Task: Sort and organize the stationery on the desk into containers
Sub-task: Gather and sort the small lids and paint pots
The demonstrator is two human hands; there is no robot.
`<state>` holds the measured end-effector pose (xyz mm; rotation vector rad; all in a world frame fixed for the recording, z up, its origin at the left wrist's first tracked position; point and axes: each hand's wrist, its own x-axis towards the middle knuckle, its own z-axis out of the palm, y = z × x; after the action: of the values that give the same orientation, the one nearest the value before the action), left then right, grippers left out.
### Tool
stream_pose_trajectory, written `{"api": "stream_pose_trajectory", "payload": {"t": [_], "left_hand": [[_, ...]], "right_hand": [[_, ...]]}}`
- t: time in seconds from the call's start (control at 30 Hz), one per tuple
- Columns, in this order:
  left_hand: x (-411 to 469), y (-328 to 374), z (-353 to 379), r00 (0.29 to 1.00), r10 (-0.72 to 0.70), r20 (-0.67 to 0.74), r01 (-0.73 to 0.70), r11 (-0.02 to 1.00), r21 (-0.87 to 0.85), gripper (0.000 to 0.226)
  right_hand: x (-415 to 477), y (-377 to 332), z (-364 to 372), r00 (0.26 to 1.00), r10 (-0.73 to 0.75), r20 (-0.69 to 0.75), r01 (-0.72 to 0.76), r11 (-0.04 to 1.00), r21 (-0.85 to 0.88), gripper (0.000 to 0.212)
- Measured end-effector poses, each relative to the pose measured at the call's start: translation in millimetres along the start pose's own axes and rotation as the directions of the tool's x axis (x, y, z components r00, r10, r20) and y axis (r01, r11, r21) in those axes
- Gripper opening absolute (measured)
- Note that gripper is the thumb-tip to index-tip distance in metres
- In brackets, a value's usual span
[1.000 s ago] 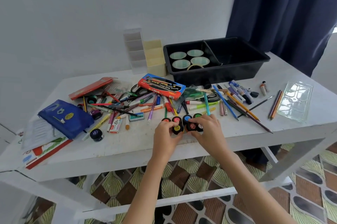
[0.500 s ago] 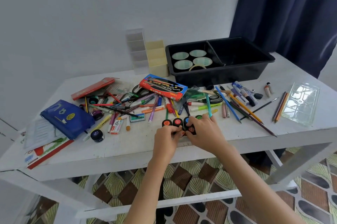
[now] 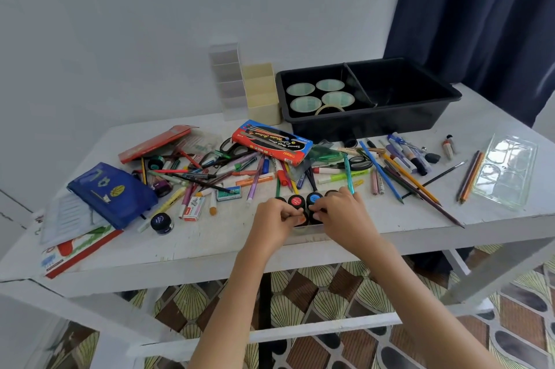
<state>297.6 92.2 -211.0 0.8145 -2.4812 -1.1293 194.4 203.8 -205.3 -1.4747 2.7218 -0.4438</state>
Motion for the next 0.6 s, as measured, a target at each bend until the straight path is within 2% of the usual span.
{"api": "stream_pose_trajectory", "payload": {"t": [0.17,0.37,0.53,0.6], "left_hand": [[0.1,0.7,0.4,1.000,-0.014,-0.008,0.013,0.999,-0.043,0.018],[-3.5,0.4,0.4,1.000,-0.014,-0.006,0.014,0.999,-0.045,0.020],[-2.8,5.4,-4.9,0.999,0.011,0.048,-0.017,0.991,0.135,0.024],[-2.4,11.9,-5.5,0.999,0.020,-0.031,-0.013,0.977,0.215,0.021]], "right_hand": [[1.0,4.5,4.1,0.999,0.050,-0.015,-0.048,0.993,0.106,0.027],[4.5,2.5,0.3,0.999,0.016,-0.030,-0.014,0.999,0.045,0.027],[8.7,5.2,-2.2,0.999,0.044,-0.031,-0.041,0.994,0.098,0.020],[9.1,6.3,-2.0,0.997,0.058,-0.051,-0.051,0.990,0.129,0.016]]}}
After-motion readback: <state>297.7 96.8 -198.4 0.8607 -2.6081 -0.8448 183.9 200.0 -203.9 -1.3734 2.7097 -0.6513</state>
